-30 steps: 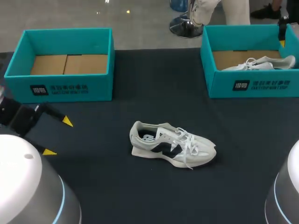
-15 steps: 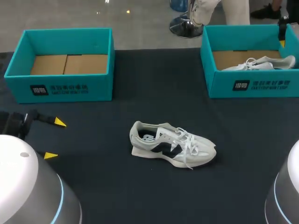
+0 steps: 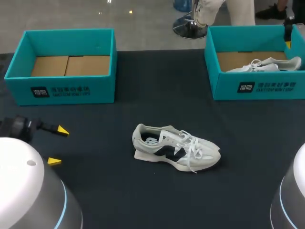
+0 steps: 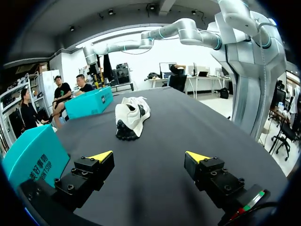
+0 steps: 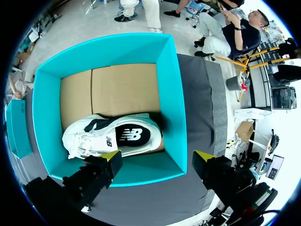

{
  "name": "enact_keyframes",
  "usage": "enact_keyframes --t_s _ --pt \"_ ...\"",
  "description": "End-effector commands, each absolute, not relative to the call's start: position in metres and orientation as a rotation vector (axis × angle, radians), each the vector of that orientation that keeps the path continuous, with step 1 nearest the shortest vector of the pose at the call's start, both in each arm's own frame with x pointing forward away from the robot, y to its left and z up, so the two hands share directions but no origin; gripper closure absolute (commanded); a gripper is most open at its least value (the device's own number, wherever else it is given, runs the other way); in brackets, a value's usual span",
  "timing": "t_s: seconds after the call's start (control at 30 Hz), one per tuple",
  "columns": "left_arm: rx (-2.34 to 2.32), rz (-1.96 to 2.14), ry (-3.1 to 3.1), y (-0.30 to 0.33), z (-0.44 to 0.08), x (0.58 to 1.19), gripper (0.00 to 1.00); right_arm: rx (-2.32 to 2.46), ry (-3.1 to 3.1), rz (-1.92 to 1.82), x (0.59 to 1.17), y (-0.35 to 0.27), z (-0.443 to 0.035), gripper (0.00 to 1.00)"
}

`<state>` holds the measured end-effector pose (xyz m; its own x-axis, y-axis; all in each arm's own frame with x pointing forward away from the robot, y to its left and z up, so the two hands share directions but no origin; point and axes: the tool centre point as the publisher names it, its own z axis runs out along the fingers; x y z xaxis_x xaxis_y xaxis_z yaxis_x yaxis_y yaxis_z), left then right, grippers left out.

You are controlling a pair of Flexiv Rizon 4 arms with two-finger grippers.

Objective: Take the shoe out of the shoebox, open the shoe tongue, remove and reinsert the insole, then place the shoe into the shoebox

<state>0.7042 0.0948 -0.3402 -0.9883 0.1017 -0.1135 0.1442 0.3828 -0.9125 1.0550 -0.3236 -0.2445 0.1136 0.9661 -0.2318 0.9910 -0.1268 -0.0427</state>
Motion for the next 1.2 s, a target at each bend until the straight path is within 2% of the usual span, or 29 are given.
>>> enact_keyframes --t_s 0.03,0.7,1.2 --pt "0.378 -1.916 2.486 0.103 -0.362 0.725 0.0 2.252 1.99 -0.312 1.057 -0.324 -0.244 0.0" --pt "0.294 -1.968 2.395 0.097 -0.375 0.718 0.0 2.252 1.99 -0.312 1.057 -0.324 -0.244 0.0" --pt "0.274 -1.958 2.388 0.053 -0.38 0.716 0.0 2.252 1.99 -0.312 1.057 -0.324 -0.244 0.0"
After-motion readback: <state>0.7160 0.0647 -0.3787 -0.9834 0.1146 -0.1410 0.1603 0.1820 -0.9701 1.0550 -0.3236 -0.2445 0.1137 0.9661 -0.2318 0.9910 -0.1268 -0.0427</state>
